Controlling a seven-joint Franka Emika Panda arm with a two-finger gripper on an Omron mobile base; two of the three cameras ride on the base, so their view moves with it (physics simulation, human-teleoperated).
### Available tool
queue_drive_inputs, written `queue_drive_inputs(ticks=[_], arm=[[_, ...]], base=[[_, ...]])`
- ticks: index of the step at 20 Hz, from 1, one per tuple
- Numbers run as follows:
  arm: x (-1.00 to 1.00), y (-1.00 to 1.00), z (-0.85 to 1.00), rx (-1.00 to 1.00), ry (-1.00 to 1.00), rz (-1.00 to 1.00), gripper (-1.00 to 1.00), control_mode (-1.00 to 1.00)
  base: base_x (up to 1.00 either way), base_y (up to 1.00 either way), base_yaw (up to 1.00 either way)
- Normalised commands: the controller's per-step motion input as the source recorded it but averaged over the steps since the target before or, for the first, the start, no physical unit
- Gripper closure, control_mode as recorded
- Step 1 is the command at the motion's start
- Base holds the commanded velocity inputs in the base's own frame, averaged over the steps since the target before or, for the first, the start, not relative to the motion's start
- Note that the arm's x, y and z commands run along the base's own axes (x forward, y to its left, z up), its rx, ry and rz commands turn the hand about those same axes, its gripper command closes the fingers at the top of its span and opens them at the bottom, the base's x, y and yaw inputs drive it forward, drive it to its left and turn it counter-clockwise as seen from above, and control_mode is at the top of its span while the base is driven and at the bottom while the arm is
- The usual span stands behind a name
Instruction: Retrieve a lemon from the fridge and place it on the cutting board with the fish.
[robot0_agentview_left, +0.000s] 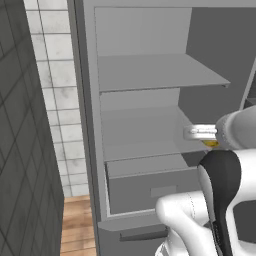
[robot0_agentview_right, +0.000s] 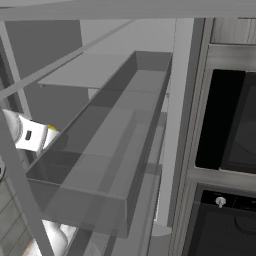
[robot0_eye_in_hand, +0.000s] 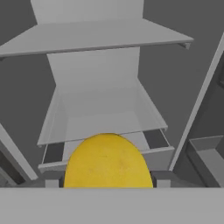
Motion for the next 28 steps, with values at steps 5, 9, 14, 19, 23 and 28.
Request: queue_drive_inputs(ticks=[5,9,14,19,23,28], arm=[[-0.02,0.07,0.00,0.00,0.00,0.00,1.00,-1.00],[-0.06,0.03,0.00,0.00,0.00,0.00,1.00,1.00],[0.00,0.00,0.00,0.00,0.00,0.00,1.00,1.00],[0.00,0.00,0.00,0.00,0.00,0.00,1.00,1.00],[0.00,0.00,0.00,0.00,0.00,0.00,1.00,1.00],[0.00,0.00,0.00,0.00,0.00,0.00,1.00,1.00]], base=[[0.00,0.00,0.00],[-0.38,0.24,0.00],[-0.69,0.30,0.00],[-0.74,0.30,0.00],[-0.71,0.29,0.00],[-0.60,0.36,0.01]])
